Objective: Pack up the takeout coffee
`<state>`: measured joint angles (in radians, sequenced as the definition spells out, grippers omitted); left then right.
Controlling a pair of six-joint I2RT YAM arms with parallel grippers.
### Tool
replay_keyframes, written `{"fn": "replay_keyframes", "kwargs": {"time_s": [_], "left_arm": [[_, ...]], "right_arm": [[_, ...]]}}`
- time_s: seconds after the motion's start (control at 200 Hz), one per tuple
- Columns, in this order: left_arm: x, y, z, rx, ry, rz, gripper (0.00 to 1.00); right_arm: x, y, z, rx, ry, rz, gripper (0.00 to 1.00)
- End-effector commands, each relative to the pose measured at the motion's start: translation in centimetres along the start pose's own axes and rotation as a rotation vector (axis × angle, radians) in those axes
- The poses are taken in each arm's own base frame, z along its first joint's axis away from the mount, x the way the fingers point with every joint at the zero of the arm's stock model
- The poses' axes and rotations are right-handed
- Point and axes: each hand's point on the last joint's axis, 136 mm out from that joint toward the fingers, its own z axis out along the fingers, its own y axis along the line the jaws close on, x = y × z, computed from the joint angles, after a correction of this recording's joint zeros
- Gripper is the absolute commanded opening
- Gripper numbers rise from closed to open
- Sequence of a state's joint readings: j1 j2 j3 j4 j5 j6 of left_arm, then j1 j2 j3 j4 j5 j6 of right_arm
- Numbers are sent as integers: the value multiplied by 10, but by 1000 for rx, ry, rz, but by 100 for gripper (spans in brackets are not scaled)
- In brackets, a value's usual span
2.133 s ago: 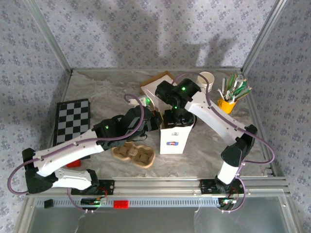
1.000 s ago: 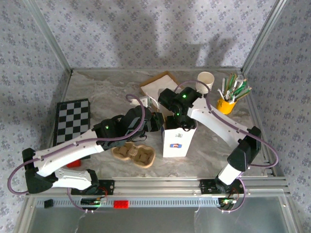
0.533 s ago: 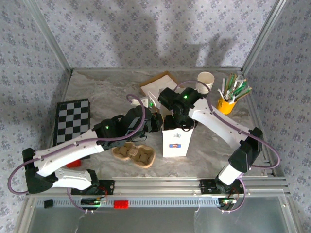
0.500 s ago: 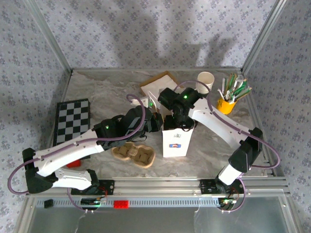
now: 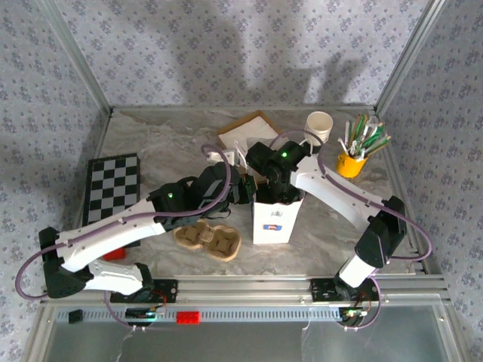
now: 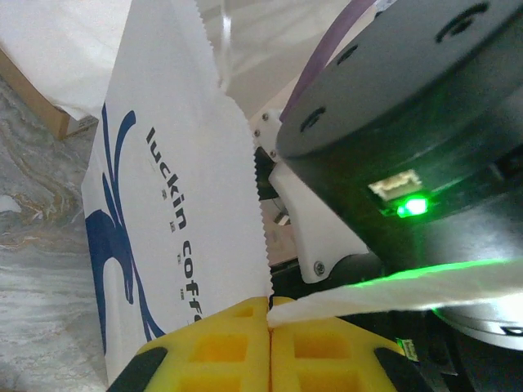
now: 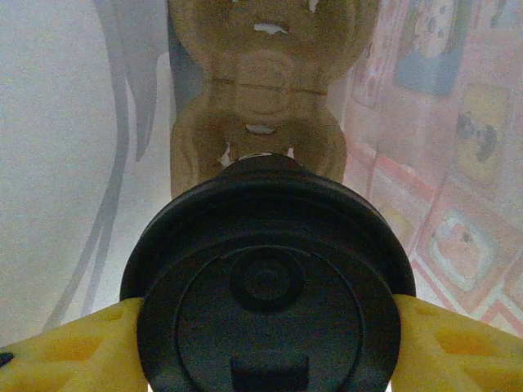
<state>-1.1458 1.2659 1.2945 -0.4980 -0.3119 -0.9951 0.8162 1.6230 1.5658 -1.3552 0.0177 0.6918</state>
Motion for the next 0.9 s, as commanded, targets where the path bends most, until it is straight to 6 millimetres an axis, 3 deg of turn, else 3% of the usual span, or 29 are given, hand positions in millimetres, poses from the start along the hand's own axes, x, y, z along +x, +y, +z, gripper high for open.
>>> {"fn": "replay_keyframes", "kwargs": {"time_s": [0.0, 0.355, 0.895], "left_arm": [[-7, -1, -4, -20, -18, 30, 8], [-8, 1, -6, -34, -21, 51, 20], [-3, 5, -3, -46, -8, 73, 15]], "right_arm": [[-1, -1, -6, -3, -17, 10, 53], [-3, 2, -5, -20, -38, 7, 53], [-3, 12, -8, -74, -36, -5, 53]]}}
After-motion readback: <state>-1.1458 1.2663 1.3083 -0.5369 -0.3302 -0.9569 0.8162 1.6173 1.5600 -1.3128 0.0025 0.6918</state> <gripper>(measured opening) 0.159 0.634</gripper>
